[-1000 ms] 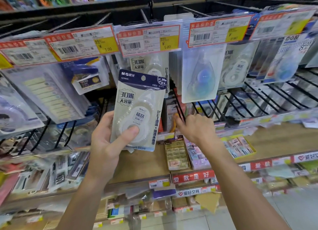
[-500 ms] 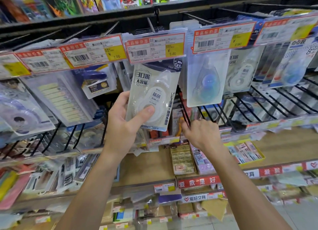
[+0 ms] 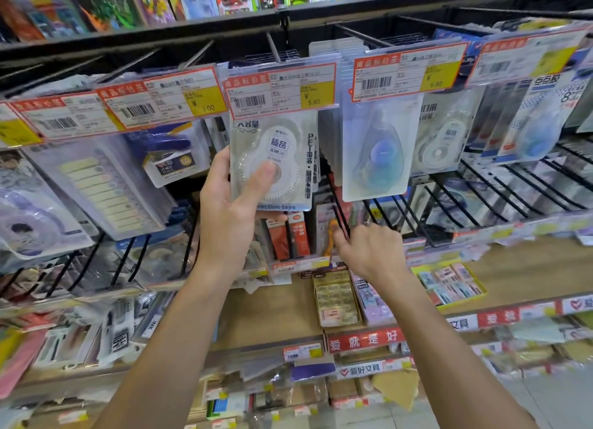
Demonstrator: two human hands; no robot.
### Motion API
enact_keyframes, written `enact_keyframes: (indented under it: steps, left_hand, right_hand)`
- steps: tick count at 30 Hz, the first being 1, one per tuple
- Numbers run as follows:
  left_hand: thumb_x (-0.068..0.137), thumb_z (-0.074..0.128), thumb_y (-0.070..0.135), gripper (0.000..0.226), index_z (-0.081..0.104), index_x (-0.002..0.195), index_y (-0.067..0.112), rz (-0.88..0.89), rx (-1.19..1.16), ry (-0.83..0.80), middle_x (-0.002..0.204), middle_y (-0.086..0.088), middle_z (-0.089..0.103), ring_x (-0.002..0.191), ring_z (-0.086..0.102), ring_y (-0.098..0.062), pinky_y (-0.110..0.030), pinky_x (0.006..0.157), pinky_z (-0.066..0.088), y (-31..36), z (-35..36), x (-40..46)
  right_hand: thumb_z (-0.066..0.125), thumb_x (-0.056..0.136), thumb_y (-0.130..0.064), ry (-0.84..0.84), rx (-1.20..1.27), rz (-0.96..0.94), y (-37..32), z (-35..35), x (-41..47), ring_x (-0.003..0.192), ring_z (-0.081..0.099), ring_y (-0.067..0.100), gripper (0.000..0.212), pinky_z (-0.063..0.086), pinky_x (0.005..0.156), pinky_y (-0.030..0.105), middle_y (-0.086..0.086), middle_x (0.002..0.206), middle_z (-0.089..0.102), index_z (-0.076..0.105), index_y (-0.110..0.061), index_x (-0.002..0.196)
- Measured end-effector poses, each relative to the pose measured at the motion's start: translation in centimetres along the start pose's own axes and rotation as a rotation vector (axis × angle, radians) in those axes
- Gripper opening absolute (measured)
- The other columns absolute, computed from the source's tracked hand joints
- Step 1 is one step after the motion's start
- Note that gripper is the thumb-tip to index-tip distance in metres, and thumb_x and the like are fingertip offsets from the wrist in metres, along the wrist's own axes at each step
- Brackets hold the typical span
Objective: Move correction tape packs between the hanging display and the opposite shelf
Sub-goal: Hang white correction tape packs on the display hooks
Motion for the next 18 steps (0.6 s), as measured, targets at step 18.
enact_keyframes:
  steps: [18]
  left_hand:
    - [0.089,0.066,0.021,0.026,0.062,0.115,0.021,-0.046,-0.089,0.079,0.112,-0.005,0.073,0.107,0.07,-0.03,-0.065,0.092,0.052,-1.5,1.1,-1.6]
  right_hand:
    - [0.029,0.103,-0.052,0.032,0.038,0.022,0.1,-0.2,-0.1,0.076,0.064,0.031,0.061,0.033,0.06,0.032,0.013,0.08,0.069,0.058,-0.011,0.07]
Point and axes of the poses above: each hand's wrist, its own x-axis towards the middle knuckle, its own z-axis out of the palm, y = z × x, the point moved 7 cm from there along x, towards the middle knuckle
